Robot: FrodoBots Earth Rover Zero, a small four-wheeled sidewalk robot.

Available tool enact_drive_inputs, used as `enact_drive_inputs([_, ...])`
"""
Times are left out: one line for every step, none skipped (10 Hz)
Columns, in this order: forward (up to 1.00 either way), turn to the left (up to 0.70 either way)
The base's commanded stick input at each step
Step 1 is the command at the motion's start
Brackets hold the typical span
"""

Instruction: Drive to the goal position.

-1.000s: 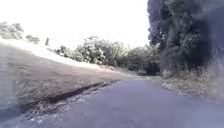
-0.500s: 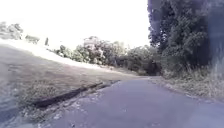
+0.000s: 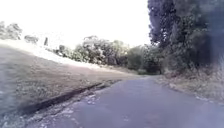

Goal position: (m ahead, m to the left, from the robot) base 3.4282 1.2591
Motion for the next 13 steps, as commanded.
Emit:
enact_drive_inputs([0.7, 0.0])
enact_drive_inputs([0.7, 0.0])
enact_drive_inputs([0.7, 0.0])
enact_drive_inputs([0.7, 0.0])
enact_drive_inputs([0.7, 0.0])
enact_drive_inputs([0.7, 0.0])
enact_drive_inputs([0.7, 0.0])
enact_drive_inputs([0.45, 0.0])
enact_drive_inputs([0.45, 0.0])
enact_drive_inputs([0.0, -0.1])
enact_drive_inputs([0.0, -0.29])
enact_drive_inputs([0.0, -0.45])
enact_drive_inputs([0.0, -0.45])
